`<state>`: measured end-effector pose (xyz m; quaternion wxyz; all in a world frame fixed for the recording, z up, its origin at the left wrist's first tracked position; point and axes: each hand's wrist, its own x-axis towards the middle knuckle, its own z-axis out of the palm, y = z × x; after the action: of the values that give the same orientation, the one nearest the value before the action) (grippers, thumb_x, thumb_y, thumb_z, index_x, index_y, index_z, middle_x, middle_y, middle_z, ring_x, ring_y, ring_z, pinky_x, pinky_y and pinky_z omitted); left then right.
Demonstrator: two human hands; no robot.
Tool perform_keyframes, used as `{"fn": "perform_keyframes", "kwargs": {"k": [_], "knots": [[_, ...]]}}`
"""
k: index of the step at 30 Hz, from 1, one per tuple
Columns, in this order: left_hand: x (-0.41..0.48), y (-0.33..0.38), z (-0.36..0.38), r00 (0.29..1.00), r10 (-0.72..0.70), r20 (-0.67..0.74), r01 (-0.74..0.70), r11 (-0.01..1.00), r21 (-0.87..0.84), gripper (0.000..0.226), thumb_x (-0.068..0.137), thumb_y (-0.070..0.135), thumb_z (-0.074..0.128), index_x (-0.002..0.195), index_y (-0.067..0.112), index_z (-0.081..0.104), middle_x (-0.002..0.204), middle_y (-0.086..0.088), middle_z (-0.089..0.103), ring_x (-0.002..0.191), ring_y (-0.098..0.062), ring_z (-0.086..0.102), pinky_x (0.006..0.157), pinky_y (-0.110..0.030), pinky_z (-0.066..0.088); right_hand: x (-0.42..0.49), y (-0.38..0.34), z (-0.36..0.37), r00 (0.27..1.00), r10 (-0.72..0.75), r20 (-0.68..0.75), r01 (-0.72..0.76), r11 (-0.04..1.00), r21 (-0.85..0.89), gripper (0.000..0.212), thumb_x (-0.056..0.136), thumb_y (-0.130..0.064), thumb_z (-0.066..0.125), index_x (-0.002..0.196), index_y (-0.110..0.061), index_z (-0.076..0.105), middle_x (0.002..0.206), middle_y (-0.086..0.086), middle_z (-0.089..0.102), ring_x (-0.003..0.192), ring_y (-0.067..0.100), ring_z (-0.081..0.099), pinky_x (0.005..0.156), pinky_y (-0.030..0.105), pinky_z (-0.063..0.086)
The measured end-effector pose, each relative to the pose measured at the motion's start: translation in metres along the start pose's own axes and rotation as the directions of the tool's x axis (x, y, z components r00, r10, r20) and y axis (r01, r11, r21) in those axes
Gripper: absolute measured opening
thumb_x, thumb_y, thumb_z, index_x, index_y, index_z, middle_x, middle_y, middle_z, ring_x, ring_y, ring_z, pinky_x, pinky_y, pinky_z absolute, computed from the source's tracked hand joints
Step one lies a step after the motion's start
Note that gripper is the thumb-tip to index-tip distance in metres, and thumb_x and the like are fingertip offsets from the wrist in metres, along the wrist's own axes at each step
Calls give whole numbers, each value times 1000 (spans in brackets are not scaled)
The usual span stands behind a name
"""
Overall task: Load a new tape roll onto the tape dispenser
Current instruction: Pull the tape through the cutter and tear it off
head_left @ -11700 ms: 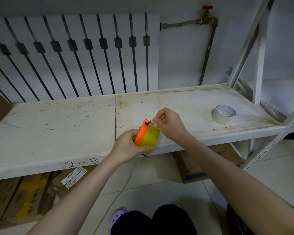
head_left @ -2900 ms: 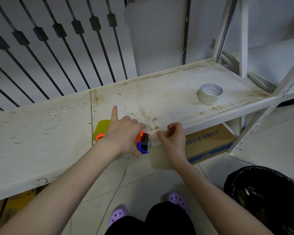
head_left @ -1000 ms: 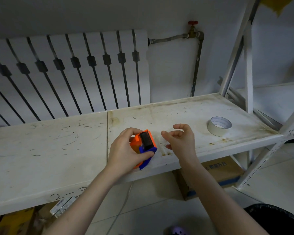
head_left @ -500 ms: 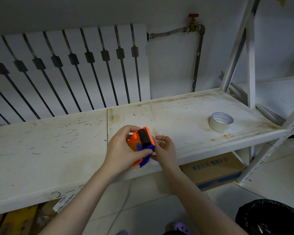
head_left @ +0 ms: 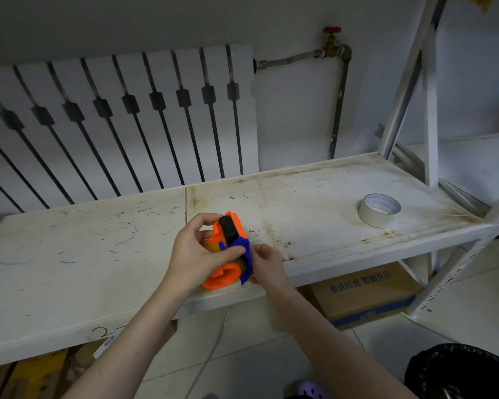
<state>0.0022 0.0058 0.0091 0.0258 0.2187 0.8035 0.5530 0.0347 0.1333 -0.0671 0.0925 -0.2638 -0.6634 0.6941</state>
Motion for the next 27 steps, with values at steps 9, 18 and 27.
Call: {"fn": "perform_keyframes", "kwargs": {"k": [9, 18, 27], "knots": [[7, 11, 0, 911, -365, -190, 214, 814, -540, 31, 71, 16, 79, 97, 18, 61, 104, -1, 64, 84, -13, 65, 54, -21, 52, -28, -5, -19, 850, -456, 263, 517, 817, -256, 83, 68, -31, 78, 136, -27, 30, 135, -10, 41, 122, 4, 43, 90, 15, 45], [4, 44, 16, 838, -545, 30, 416, 602, -681, 37, 70, 38, 78, 98, 18, 65, 91, -1, 71, 82, -17, 66, 68, -31, 55, -40, -17, -34, 776, -620, 120, 563, 594, -574, 115, 53, -56, 80, 144, -26, 15, 139, -6, 36, 125, 11, 39, 97, 35, 47], [4, 25, 28, 858, -499, 123, 499, 752, -431, 46, 78, 32, 73, 117, 14, 57, 117, -2, 63, 113, -22, 60, 96, -38, 43, -5, -25, -123, 833, -500, -237, 291, 760, -581, 110, 53, -47, 84, 141, -28, 19, 137, -3, 34, 123, 16, 40, 92, 39, 48]]}}
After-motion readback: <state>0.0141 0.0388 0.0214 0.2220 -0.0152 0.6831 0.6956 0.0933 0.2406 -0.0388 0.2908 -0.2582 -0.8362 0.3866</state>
